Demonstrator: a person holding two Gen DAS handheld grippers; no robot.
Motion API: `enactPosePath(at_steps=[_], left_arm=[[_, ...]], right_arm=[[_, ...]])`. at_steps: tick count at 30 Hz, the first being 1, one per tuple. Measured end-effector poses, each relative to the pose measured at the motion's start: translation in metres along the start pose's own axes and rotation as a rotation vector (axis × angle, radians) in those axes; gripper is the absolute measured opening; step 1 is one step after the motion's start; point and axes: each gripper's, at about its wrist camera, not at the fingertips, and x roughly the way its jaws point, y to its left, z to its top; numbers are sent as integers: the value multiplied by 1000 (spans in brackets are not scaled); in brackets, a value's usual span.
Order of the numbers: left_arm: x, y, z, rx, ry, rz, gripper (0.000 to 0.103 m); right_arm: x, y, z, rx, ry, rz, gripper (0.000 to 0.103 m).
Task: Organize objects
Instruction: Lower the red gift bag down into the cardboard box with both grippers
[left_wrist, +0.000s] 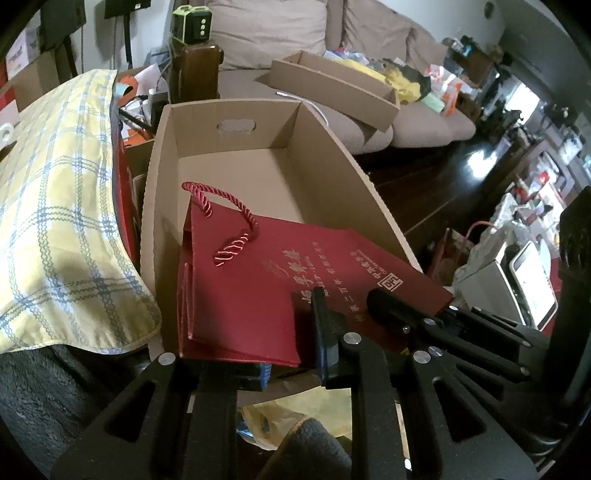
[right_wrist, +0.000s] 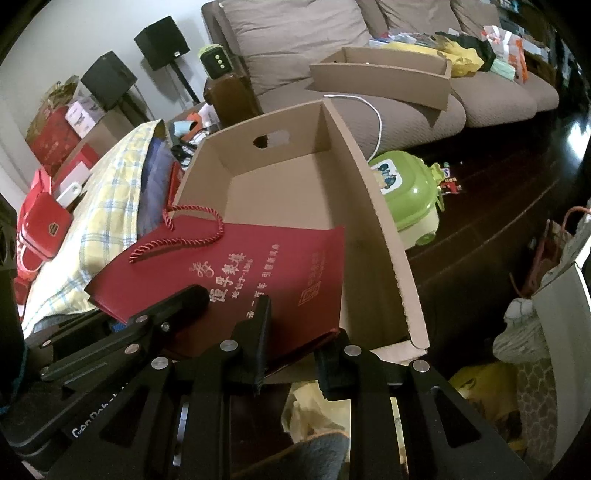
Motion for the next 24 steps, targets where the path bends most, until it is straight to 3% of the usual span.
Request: enactPosePath(at_steps=[18, 20, 24], left_arm=[[3, 6, 4, -45, 33, -35, 23], [3, 7, 5, -58, 34, -48, 26], [2, 9, 5, -67, 33, -36, 41]], right_arm=[[-2, -1, -1, -4, -12, -31, 21], [-3, -1, 0, -10, -21, -43, 21], [-4, -4, 0, -6, -24, -75, 21]])
